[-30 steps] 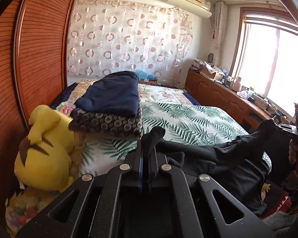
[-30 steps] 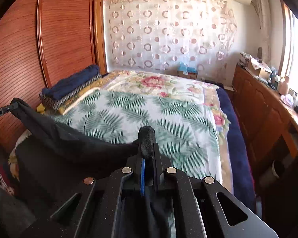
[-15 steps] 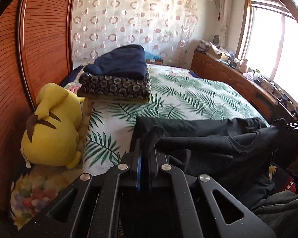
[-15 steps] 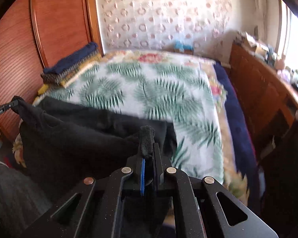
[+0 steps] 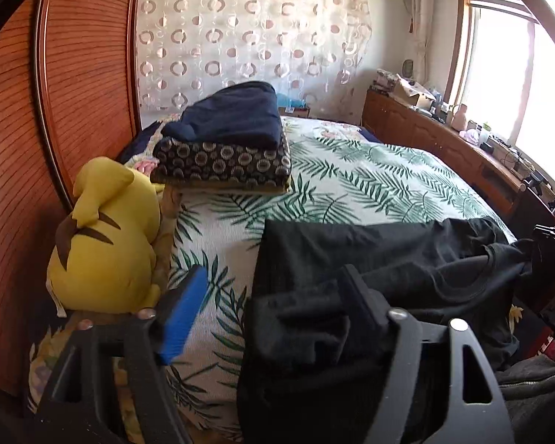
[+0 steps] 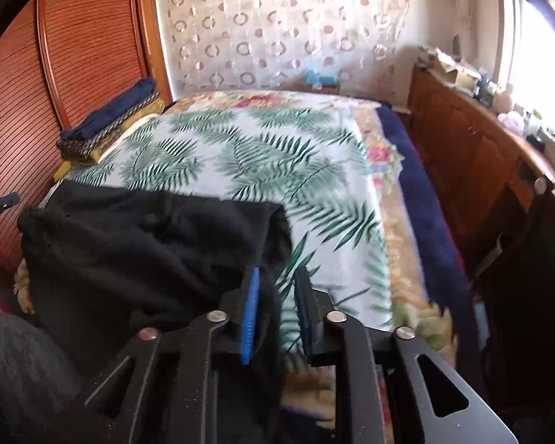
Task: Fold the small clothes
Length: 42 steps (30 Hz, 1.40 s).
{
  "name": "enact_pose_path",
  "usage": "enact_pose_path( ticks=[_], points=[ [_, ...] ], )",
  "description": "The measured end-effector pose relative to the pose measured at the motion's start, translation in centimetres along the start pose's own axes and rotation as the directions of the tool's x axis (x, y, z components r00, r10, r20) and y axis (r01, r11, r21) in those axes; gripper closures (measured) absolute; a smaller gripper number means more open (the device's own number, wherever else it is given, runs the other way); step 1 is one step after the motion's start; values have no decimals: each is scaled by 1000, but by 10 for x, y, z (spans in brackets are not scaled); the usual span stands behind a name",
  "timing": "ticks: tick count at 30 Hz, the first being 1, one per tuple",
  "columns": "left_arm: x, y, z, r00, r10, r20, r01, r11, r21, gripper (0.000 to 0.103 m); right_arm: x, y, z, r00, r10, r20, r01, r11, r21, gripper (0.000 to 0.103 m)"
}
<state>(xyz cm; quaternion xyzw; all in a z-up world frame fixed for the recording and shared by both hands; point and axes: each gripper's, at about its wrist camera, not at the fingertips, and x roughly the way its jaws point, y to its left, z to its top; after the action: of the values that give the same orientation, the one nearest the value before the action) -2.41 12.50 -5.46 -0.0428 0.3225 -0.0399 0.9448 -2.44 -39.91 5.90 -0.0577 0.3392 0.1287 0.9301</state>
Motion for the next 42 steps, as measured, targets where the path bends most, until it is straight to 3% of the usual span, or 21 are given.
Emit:
enact_pose_path(
  ticks=[3,10,17,18,20,21,25,28,31,32,34,37,42],
  points=[
    [6,-4,17,1000,4,9,-4,999,38,27,2,0,10,1000,-19,21,19,1000,5,62],
    [52,-11,68,1000,10,9,-11,991,136,27,51,5,36,998,54,7,-55,998,34,62],
    [94,-8,63,998,25,-58,-19,994,104,27,108,6,48,993,74,-96,-67,995,75,62],
    [99,-7,60,997,28,-72,-20,995,98,27,112,5,47,992,79,-103,-72,995,76,69],
    [105,-6,53,995,45,-87,-37,996,84,27,112,3,48,990,107,-95,-100,992,78,93],
    [107,-5,49,993,70,-96,-62,995,84,27,104,3,48,993,105,-59,-100,992,72,98],
    [107,-2,42,993,72,-98,-65,995,69,27,73,-11,47,997,-2,81,-9,992,129,98],
    [106,-1,42,994,55,-96,-50,997,60,27,75,-20,43,999,-35,3,34,987,156,98],
    [107,-1,42,994,39,-104,-33,998,57,27,74,-18,43,998,-70,-4,70,990,122,97],
    [107,0,42,994,31,-105,-25,998,55,27,72,-18,44,998,-69,-2,69,990,121,93],
    [108,0,42,993,16,-119,-10,998,54,27,69,-19,47,998,-62,9,60,991,117,70],
    [111,-1,41,991,-3,-135,10,999,53,32,71,-18,48,998,-63,-3,63,993,98,46],
    [112,-7,40,987,-52,-152,62,996,62,38,91,-15,40,999,-31,-39,34,995,91,43]
  ],
)
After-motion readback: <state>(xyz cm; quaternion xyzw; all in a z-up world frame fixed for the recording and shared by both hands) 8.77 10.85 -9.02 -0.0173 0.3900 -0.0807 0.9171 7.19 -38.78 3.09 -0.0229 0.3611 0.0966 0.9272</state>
